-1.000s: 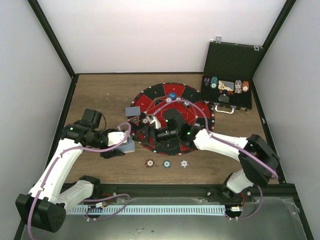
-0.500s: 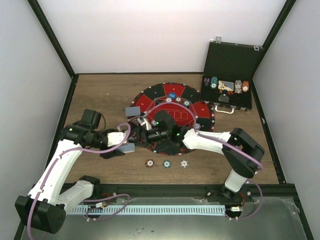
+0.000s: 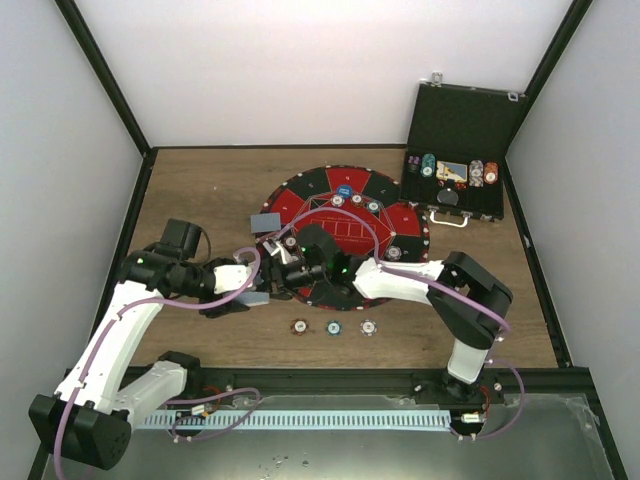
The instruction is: Distribute texas hold em gaming equipment
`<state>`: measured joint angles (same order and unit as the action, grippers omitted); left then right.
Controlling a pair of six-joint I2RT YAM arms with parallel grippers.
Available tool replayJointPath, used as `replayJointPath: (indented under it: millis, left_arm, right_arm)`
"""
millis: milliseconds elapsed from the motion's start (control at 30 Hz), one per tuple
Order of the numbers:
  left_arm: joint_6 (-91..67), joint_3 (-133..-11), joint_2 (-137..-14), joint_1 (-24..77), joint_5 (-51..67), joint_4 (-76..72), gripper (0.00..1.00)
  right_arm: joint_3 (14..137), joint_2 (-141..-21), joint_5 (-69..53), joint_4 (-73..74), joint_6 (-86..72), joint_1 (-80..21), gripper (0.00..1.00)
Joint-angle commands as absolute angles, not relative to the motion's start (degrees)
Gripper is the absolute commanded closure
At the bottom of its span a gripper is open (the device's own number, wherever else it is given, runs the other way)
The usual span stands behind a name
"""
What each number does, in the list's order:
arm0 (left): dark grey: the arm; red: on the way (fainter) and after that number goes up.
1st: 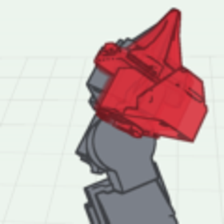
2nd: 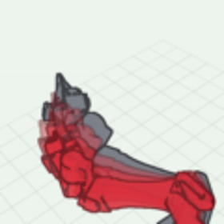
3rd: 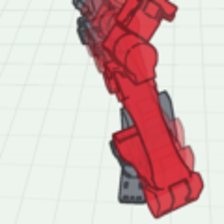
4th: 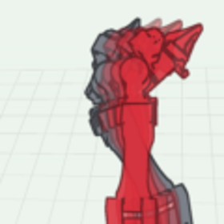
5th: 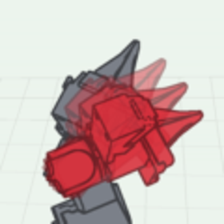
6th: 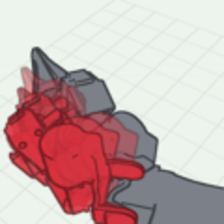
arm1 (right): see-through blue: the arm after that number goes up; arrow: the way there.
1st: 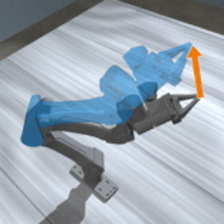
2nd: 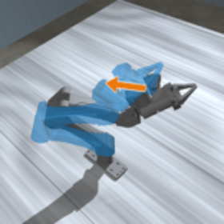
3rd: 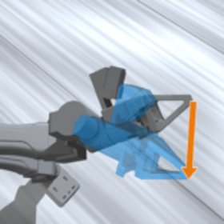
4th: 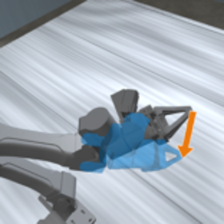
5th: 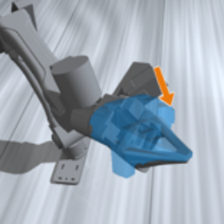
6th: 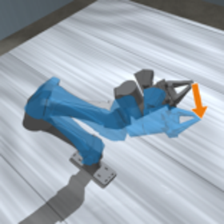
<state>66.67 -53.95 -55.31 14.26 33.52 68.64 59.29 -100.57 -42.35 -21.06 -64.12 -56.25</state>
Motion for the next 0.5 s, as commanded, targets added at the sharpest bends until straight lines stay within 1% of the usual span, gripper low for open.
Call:
replayJointPath:
  millis: [0, 467]
  left_arm:
    - [68.1, -55.7, -54.8, 14.2, 35.7, 68.9, 0.96]
    - [68.1, -56.7, -54.6, 14.1, 36.2, 69.0, 0.96]
  right_arm:
    - [59.3, -101.2, -42.5, -22.7, -64.6, -55.1, 0.3]
    - [52.7, -94.9, -40.9, -16.9, -60.8, -52.4, 0.34]
